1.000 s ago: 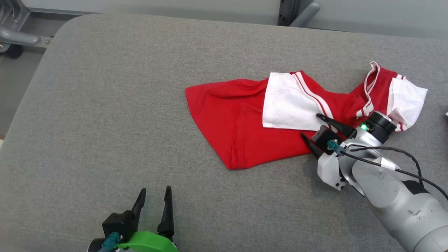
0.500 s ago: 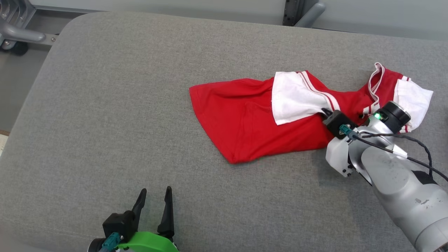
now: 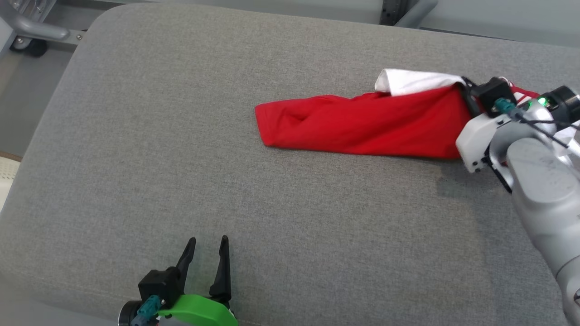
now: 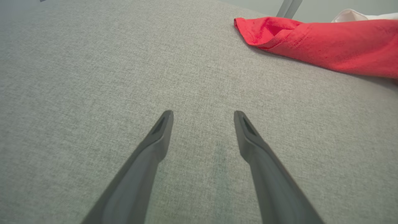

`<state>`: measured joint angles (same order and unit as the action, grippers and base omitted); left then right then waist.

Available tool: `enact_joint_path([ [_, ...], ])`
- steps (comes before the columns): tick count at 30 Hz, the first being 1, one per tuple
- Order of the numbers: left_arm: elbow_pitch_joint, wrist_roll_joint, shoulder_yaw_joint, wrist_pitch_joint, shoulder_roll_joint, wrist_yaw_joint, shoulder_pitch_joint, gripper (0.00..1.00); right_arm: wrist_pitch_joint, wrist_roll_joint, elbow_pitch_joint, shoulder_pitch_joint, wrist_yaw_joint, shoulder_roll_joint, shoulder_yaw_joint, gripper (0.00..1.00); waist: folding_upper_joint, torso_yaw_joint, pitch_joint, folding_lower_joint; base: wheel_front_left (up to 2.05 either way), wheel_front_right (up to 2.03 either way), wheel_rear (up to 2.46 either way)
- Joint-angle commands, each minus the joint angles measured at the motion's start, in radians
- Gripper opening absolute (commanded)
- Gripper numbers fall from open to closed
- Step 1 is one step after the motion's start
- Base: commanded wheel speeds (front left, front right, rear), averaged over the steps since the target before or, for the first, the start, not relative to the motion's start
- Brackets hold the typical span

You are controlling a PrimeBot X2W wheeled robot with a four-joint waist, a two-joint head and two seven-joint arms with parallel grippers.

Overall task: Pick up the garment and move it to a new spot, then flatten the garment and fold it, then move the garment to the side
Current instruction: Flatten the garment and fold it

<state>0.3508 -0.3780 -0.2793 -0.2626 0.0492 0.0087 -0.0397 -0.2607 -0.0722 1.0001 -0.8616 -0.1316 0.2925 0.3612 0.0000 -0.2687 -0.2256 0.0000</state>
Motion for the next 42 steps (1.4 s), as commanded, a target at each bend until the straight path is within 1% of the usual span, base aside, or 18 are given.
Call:
enact_joint_path([
  [1, -0.002, -0.004, -0.005, -0.003, 0.003, -0.002, -0.023, 1.00, 0.003, 0.002, 0.018, -0.039, 0.002, 0.018, -0.041, 0.00, 0.0000, -0.014, -0.016, 0.0000, 0.00, 0.00, 0.00],
  [2, 0.000, -0.002, -0.009, -0.003, 0.003, -0.004, -0.027, 1.00, 0.003, 0.003, 0.029, -0.051, 0.002, 0.020, -0.067, 0.49, 0.0000, -0.020, -0.021, 0.0000, 0.00, 0.00, 0.00],
  [3, 0.002, 0.000, -0.014, -0.003, 0.003, -0.005, -0.031, 1.00, 0.008, 0.005, 0.047, -0.057, 0.002, 0.019, -0.097, 1.00, 0.0000, -0.024, -0.023, 0.0000, 0.00, 0.00, 0.00],
  [4, 0.002, 0.002, -0.019, -0.003, 0.003, -0.003, -0.034, 1.00, 0.011, 0.006, 0.062, -0.060, 0.002, 0.013, -0.125, 1.00, 0.0000, -0.027, -0.023, 0.0000, 0.00, 0.00, 0.00],
  [5, 0.002, 0.002, -0.019, -0.003, 0.003, -0.003, -0.034, 1.00, 0.011, 0.006, 0.062, -0.060, 0.002, 0.013, -0.125, 1.00, 0.0000, -0.027, -0.023, 0.0000, 0.00, 0.00, 0.00],
  [6, 0.001, 0.004, -0.027, -0.003, 0.003, -0.001, -0.040, 1.00, 0.004, -0.010, 0.068, -0.071, 0.002, 0.006, -0.171, 1.00, 0.0000, -0.028, -0.020, 0.0000, 0.00, 0.00, 0.00],
  [7, 0.001, 0.004, -0.027, -0.003, 0.003, -0.001, -0.040, 1.00, 0.004, -0.010, 0.068, -0.071, 0.002, 0.006, -0.171, 1.00, 0.0000, -0.028, -0.020, 0.0000, 0.00, 0.00, 0.00],
  [11, -0.006, 0.008, -0.018, -0.003, 0.003, 0.003, -0.034, 1.00, -0.003, -0.018, 0.033, -0.006, 0.002, -0.034, -0.250, 1.00, 0.0000, 0.000, 0.008, 0.0000, 0.00, 0.00, 0.00],
  [13, -0.011, 0.015, -0.010, -0.003, 0.003, 0.001, -0.030, 1.00, -0.004, -0.001, -0.018, 0.037, 0.002, -0.057, -0.284, 1.00, 0.0000, 0.028, 0.025, 0.0000, 0.00, 0.00, 0.00],
  [14, -0.014, 0.023, 0.003, -0.003, 0.003, -0.003, -0.032, 1.00, -0.004, 0.009, -0.074, 0.093, 0.002, -0.075, -0.297, 1.00, 0.0000, 0.061, 0.042, 0.0000, 0.00, 0.00, 0.00],
  [15, -0.018, 0.027, 0.006, -0.003, 0.003, -0.006, -0.038, 1.00, -0.004, 0.016, -0.098, 0.125, 0.002, -0.081, -0.301, 1.00, 0.0000, 0.078, 0.048, 0.0000, 0.00, 0.00, 0.00],
  [21, -0.014, 0.056, 0.019, -0.003, 0.003, -0.028, -0.100, 1.00, -0.004, 0.070, -0.252, 0.299, 0.002, -0.121, -0.297, 1.00, 0.0000, 0.185, 0.069, 0.0000, 0.00, 0.00, 0.00],
  [25, 0.013, 0.086, 0.025, -0.003, 0.003, -0.052, -0.190, 1.00, -0.004, 0.108, -0.330, 0.379, 0.002, -0.135, -0.287, 1.00, 0.0000, 0.249, 0.042, 0.0000, 0.00, 0.00, 0.00],
  [28, 0.076, 0.103, 0.029, -0.003, 0.003, -0.077, -0.277, 1.00, -0.004, 0.130, -0.376, 0.409, 0.002, -0.137, -0.285, 1.00, 0.0000, 0.289, 0.005, 0.0000, 0.00, 0.00, 0.00],
  [31, 0.171, 0.114, 0.032, -0.003, 0.008, -0.104, -0.389, 1.00, -0.005, 0.148, -0.413, 0.430, 0.002, -0.143, -0.288, 1.00, 0.0000, 0.325, -0.038, 0.0000, 0.00, 0.00, 0.00],
  [34, 0.280, 0.110, 0.034, -0.001, 0.031, -0.123, -0.500, 1.00, -0.005, 0.155, -0.438, 0.431, 0.002, -0.146, -0.277, 1.00, 0.0000, 0.361, -0.078, 0.0000, 0.00, 0.00, 0.00],
  [39, 0.454, 0.074, 0.014, 0.002, 0.064, -0.138, -0.657, 1.00, -0.005, 0.165, -0.460, 0.427, 0.002, -0.142, -0.277, 1.00, 0.0000, 0.402, -0.120, 0.0000, 0.00, 0.00, 0.00],
  [42, 0.524, 0.022, -0.032, 0.020, 0.073, -0.140, -0.708, 1.00, -0.005, 0.166, -0.467, 0.432, 0.002, -0.140, -0.284, 1.00, 0.0000, 0.412, -0.131, 0.0000, 0.00, 0.00, 0.00],
])
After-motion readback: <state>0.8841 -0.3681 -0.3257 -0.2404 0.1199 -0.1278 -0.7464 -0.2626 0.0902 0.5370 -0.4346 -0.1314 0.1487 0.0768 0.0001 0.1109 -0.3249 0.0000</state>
